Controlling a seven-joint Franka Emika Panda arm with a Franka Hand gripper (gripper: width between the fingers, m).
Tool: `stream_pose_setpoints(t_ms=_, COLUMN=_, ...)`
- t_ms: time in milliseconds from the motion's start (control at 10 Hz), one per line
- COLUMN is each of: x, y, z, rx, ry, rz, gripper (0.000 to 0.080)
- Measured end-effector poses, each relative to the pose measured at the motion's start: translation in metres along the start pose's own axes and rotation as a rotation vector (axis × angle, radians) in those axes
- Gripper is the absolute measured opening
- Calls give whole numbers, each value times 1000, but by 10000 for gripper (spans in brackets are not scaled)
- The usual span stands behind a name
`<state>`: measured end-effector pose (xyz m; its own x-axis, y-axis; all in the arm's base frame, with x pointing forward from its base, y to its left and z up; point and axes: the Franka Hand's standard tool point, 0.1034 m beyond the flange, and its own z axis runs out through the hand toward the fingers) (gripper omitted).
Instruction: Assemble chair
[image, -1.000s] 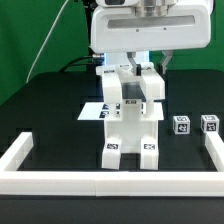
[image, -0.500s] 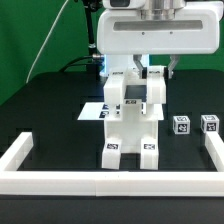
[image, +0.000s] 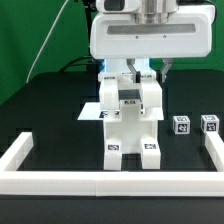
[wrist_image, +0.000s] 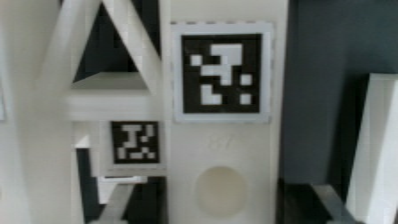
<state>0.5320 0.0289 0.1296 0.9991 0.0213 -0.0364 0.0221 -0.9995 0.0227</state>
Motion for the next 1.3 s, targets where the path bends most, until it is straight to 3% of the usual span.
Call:
stream_pose_setpoints(t_ms=600, x=-4, y=2, z=33, rx=-22, ry=-25, rz=8, gripper=281)
stream_pose_setpoints(t_ms=1000, x=11, y=6, z=32, rx=-30, ry=14, rz=13, gripper=281)
stream_pose_setpoints(t_ms=1300, x=11, y=6, z=32, rx=-30, ry=14, rz=9, gripper=290)
